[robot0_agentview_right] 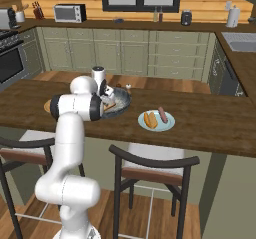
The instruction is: Place one bun and one sausage from the bowl on each plate.
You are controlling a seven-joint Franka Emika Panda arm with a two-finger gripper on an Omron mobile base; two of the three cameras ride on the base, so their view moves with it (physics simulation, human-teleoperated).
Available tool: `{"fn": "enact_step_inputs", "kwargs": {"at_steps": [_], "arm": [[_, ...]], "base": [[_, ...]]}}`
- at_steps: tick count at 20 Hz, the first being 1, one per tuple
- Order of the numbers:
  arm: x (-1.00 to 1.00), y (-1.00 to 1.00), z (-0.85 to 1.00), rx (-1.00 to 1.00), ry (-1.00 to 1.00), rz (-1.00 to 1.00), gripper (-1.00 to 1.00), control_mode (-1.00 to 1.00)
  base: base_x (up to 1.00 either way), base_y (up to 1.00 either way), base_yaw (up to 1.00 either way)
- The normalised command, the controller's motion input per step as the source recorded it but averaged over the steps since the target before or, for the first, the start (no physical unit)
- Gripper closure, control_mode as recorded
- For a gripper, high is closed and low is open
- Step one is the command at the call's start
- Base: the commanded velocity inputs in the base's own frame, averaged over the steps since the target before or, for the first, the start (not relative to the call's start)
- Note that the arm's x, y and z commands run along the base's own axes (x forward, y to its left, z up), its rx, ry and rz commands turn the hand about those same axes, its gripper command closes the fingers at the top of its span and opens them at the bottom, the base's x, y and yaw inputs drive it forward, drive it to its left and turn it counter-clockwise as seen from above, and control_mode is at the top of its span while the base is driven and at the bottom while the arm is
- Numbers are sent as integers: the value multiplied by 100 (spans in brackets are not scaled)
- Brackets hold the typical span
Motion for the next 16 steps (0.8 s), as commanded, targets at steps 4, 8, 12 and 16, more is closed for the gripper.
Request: {"fn": "enact_step_inputs", "kwargs": {"at_steps": [4,8,12,16], "arm": [[0,0,0,0,0,0,100,-100],[0,0,0,0,0,0,100,-100],[0,-1,0,0,0,1,100,-100],[-2,-18,14,0,-3,4,100,-100]], "base": [[0,0,0],[0,0,0],[0,0,0],[0,0,0]]}}
